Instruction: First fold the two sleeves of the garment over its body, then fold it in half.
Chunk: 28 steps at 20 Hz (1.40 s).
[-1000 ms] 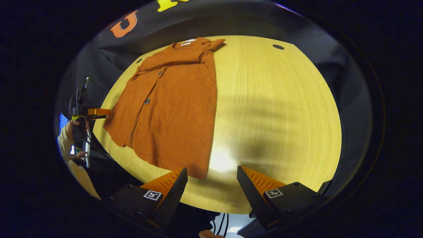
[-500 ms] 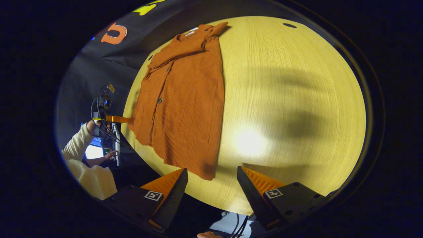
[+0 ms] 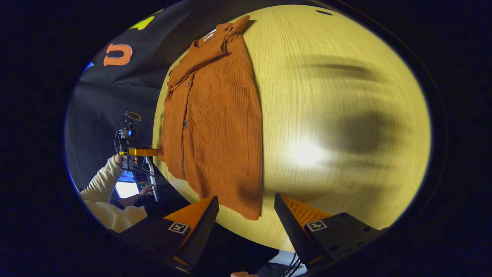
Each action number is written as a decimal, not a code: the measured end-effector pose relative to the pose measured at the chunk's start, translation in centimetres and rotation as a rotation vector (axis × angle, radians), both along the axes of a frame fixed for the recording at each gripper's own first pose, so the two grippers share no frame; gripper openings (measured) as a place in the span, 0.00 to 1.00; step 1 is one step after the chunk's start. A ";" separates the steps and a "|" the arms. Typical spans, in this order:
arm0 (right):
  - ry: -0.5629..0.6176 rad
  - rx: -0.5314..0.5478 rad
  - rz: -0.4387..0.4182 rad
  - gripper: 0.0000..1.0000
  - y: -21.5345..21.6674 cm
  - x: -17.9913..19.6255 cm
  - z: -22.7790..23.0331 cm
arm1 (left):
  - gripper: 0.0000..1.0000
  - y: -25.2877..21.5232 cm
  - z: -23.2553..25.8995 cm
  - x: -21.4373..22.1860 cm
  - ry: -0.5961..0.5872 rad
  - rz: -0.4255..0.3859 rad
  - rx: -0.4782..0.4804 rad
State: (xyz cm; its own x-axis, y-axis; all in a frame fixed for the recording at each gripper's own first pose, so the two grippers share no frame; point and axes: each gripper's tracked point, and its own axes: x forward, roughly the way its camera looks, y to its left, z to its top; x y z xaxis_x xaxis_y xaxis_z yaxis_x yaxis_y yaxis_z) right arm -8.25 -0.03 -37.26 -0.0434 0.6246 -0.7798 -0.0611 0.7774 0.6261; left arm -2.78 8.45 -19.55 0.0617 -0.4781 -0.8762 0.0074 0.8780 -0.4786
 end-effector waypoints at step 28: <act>0.033 -0.032 -0.112 0.01 3.8 0.5 -0.5 | 0.05 -3.9 -0.2 -1.0 -0.006 -0.002 0.128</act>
State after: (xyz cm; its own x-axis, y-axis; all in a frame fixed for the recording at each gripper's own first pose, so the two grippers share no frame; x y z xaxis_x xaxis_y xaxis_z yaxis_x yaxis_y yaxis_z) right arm -7.74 3.72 -37.79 -0.0010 0.6014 -0.7989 0.0471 0.7981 0.6007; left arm -3.78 4.51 -19.79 0.0668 -0.3625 -0.9296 0.0114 0.9319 -0.3626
